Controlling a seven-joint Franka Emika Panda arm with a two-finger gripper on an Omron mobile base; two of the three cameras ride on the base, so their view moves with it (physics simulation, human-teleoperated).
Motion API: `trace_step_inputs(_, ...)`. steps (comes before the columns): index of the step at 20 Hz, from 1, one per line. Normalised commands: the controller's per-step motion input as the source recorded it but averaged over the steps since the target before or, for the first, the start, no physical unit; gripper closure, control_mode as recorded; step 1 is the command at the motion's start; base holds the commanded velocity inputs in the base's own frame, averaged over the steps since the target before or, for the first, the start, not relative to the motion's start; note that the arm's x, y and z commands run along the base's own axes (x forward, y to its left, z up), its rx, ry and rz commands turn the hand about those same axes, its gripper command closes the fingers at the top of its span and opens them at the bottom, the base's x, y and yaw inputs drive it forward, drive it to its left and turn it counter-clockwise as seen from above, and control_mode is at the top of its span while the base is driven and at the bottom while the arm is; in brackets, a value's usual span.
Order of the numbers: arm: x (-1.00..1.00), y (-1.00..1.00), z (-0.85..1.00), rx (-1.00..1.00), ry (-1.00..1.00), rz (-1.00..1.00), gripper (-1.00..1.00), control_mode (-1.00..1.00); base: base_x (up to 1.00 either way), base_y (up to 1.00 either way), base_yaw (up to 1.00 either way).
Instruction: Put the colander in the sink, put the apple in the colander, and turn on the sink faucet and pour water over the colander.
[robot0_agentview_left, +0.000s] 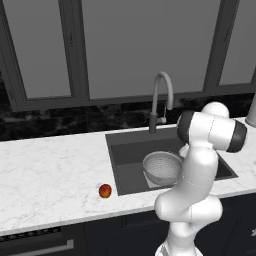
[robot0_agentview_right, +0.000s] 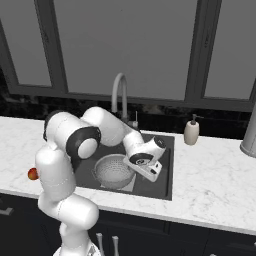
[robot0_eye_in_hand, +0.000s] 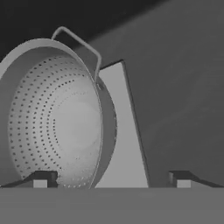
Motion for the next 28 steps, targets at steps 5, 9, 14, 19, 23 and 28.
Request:
trace_step_inputs(5, -0.48, 0.15, 0.58, 0.0, -0.31, 0.04, -1.0, -1.0, 0.0, 0.0, 0.0)
trace_step_inputs(9, -0.63, 0.31, 0.56, 0.0, -0.2, 0.07, -1.0, -1.0, 0.0, 0.0, 0.0)
trace_step_inputs(14, -0.66, 0.23, 0.7, 0.0, -0.05, 0.05, -1.0, -1.0, 0.0, 0.0, 0.0)
trace_step_inputs(19, -0.54, 0.31, 0.72, 0.0, 0.0, 0.01, -1.0, -1.0, 0.0, 0.0, 0.0)
trace_step_inputs(23, -0.49, 0.69, 0.44, -0.01, 0.0, 0.0, -1.0, -1.0, 0.0, 0.0, 0.0)
trace_step_inputs(28, -0.11, 1.0, 0.12, -0.1, 0.0, -0.02, -1.0, -1.0, 0.0, 0.0, 0.0)
